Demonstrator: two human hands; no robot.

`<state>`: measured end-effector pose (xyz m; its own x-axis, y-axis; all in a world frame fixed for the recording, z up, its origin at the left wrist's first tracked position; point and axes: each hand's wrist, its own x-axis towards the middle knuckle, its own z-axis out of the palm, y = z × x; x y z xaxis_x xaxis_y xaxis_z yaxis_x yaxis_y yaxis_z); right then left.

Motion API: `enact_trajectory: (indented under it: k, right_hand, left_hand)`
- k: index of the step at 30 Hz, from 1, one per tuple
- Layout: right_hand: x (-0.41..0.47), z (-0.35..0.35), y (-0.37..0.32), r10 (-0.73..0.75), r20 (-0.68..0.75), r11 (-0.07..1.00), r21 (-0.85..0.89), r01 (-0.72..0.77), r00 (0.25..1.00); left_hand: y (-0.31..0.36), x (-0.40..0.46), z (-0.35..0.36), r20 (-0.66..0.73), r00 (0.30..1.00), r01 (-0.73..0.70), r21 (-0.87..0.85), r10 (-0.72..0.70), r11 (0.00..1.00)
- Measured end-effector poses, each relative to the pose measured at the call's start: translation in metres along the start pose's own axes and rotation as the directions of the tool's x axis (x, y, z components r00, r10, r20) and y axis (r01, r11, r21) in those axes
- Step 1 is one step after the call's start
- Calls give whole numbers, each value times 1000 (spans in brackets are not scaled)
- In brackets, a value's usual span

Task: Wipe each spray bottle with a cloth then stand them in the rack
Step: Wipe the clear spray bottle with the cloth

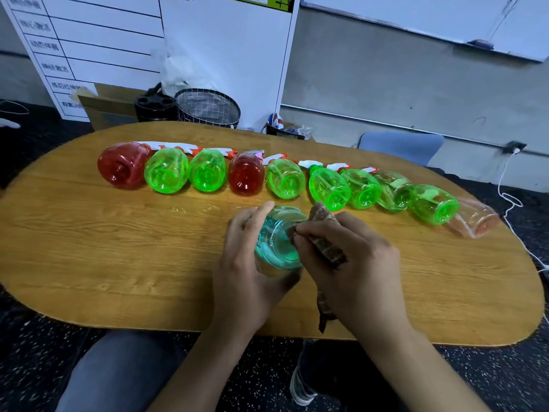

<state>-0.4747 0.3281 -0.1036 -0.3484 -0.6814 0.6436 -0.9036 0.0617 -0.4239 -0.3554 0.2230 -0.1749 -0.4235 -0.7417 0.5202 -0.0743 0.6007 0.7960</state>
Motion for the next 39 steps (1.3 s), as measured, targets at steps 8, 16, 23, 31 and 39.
enact_trajectory:
  k: [8, 16, 23, 31, 39]
  right_hand:
    - [-7, 7, -4, -14, 37, 999, 43, 12, 999]
    - [16, 12, 3, 355, 16, 804, 506, -314, 935]
    - [18, 46, -2, 421, 131, 682, 607, -408, 898]
    - [27, 113, -37, 391, 285, 588, 654, -476, 875]
    - [36, 190, -77, 305, 388, 638, 595, -489, 870]
  left_hand:
    - [0, 0, -2, -21, 1000, 14, -3, -14, 1000]
    - [-8, -4, -6, -52, 999, -19, -38, 17, 999]
    - [-5, -7, -32, 49, 995, 94, -415, -81, 905]
    - [-31, 6, -97, -79, 946, 265, -377, -315, 888]
    - [-99, 12, -176, -183, 835, 467, -262, -519, 844]
